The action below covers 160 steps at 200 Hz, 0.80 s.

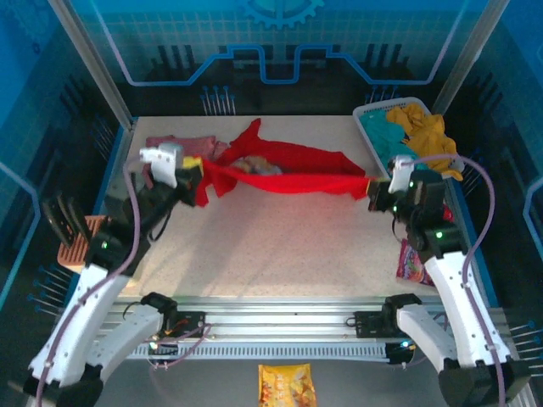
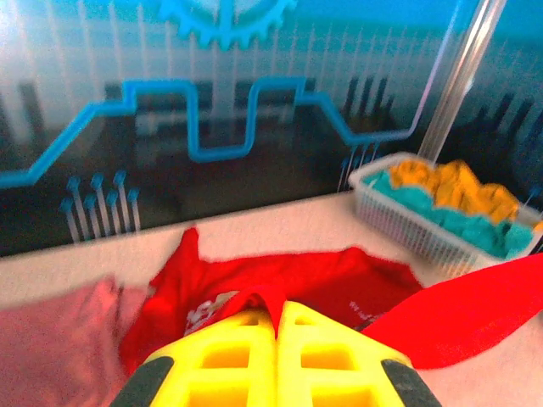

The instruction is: Fold and stack the t-shirts

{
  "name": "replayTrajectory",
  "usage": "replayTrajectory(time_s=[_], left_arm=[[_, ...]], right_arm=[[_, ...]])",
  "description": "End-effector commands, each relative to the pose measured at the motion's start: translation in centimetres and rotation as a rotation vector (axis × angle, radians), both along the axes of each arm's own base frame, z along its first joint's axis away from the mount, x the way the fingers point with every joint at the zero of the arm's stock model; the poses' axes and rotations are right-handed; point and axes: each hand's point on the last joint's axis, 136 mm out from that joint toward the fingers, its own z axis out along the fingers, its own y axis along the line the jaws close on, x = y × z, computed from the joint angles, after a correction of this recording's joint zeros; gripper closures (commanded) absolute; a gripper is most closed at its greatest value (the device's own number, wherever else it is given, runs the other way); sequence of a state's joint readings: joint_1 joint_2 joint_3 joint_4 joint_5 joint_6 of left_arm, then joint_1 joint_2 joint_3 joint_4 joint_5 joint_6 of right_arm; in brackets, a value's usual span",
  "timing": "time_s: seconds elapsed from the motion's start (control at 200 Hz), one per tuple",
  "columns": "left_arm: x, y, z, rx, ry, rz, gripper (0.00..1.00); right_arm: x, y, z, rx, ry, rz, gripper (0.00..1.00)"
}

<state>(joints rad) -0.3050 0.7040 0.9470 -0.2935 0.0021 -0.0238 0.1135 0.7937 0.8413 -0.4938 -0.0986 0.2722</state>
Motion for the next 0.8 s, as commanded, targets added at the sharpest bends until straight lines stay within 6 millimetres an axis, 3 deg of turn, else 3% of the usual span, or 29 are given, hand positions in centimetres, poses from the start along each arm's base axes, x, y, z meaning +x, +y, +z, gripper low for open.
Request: replayTrajectory(time_s=[0.0,0.155,0.25,0.345,0.495,0.69,0.795], left_arm=[[-2.7,2.2,-2.4,0.013,0.051,0.081,1.00],[-5.9,2.5,-8.0,-0.088,0.221,0.070,1.00],[-6.9,2.6,-10.2,-0.117,0.301,0.081,1.00],[-6.9,2.5,-11.2,-0.118,0.406,0.097,1.00],[-6.2,2.3,-14.3,-0.107,0.540,0.123,1.00],[-6.5,3.9,-15.4,-0.049,0.612,0.218,1.00],[-6.4,3.3,-16.0,-0.049,0.646,0.207,0.99]], right_arm=[[-3.2,0.7,-3.4,0.040,0.141,0.008,1.00],[-6.8,1.1,-7.1,0.093,0.305,-0.032,1.00],[-8.5,1.3,-8.5,0.116,0.431,-0.073,1.00],[-9.7,2.4,-9.8,0.114,0.549,-0.043,1.00],[-10.0,2.7,-11.0,0.053,0.574,-0.039,1.00],[-11.1,2.8,-12.3,0.035,0.648,-0.044,1.00],[-12.0,2.4,-12.8,0.006,0.707,-0.061,0.99]])
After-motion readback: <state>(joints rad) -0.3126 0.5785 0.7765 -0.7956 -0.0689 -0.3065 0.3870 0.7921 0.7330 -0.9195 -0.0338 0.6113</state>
